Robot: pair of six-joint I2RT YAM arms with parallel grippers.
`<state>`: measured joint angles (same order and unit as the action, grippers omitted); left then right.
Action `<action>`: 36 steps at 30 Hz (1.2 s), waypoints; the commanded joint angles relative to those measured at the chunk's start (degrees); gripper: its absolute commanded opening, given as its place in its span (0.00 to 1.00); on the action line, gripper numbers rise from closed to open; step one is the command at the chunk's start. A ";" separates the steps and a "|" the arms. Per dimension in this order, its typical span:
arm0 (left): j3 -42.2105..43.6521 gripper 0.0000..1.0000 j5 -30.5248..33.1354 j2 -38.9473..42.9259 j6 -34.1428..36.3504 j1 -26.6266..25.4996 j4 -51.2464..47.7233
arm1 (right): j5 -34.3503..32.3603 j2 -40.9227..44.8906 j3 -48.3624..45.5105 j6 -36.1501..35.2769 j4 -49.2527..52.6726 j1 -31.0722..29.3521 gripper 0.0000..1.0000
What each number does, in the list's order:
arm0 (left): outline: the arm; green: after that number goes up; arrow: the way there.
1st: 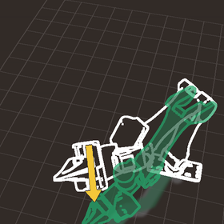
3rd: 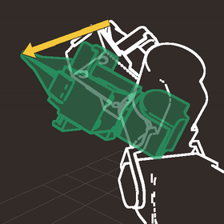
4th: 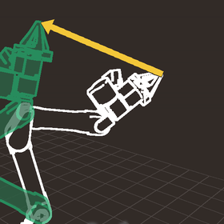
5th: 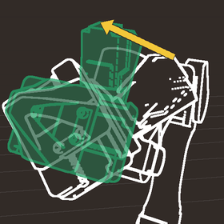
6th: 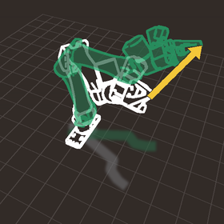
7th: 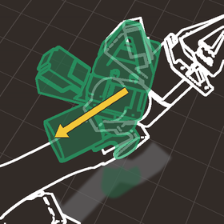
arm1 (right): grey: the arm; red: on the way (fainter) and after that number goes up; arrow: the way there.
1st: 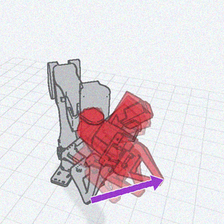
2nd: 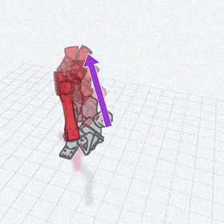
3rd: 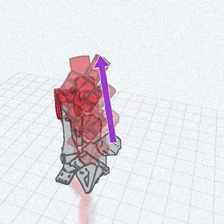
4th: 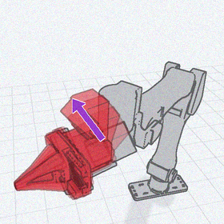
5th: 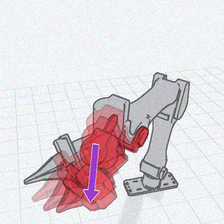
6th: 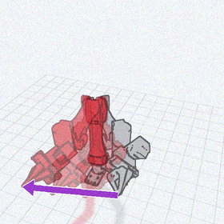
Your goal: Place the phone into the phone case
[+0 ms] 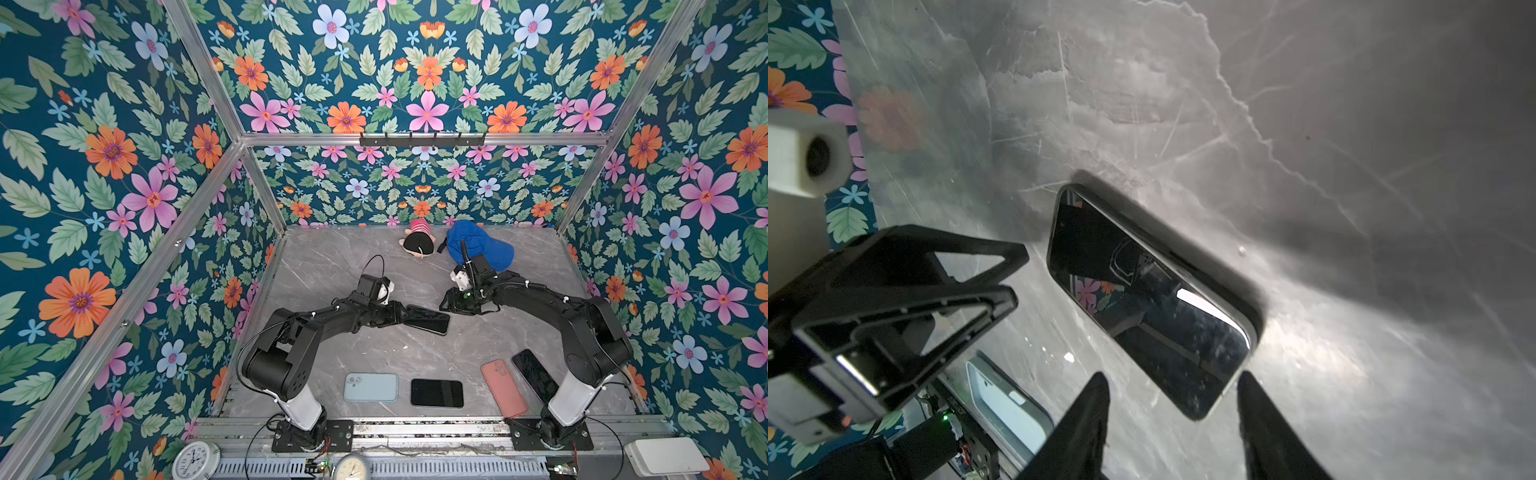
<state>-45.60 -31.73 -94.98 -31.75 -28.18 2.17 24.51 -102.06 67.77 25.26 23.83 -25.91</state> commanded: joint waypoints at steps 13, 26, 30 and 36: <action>-0.80 0.53 -3.43 -4.97 -4.56 -3.72 4.77 | 10.68 -5.70 0.89 -6.75 -0.37 0.79 0.52; -6.43 0.50 -3.71 -11.33 -3.00 -3.74 4.20 | 8.63 0.66 -2.11 -7.30 3.20 0.93 0.48; -9.74 0.49 -3.42 -13.72 -1.54 -3.72 2.94 | 6.11 0.83 -0.91 -7.64 3.60 2.80 0.49; -15.95 0.49 -4.05 -18.28 1.09 -3.48 -0.10 | 6.07 -3.21 1.76 -9.31 2.33 4.97 0.53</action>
<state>-59.75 -37.41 -111.63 -33.21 -31.81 6.79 31.29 -103.63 68.36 18.20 26.17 -21.26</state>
